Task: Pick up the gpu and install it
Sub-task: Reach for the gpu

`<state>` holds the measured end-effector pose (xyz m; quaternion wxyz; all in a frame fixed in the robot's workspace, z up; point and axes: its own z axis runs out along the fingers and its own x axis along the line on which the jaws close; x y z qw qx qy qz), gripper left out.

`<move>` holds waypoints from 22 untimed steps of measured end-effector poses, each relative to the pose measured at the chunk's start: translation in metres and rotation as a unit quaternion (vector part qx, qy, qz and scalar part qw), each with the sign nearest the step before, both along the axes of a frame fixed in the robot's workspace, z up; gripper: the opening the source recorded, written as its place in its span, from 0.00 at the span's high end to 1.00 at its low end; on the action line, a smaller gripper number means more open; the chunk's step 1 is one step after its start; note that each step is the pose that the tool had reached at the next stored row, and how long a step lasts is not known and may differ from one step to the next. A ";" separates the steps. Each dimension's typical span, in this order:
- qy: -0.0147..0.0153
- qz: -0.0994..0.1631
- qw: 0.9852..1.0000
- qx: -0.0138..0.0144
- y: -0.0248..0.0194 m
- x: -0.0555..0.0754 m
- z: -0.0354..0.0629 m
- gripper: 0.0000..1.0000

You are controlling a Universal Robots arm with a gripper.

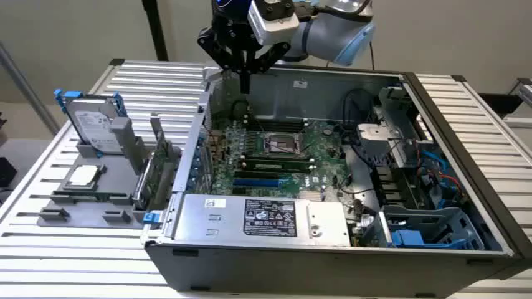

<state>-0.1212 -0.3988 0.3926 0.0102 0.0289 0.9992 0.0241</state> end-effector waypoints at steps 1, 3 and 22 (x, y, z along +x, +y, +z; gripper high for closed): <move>0.000 0.000 1.000 0.000 0.0000 0.000 0.0000 1.00; 0.000 0.000 1.000 0.000 0.0000 0.000 0.0000 1.00; -0.001 0.001 1.000 0.000 -0.0212 -0.024 0.0000 1.00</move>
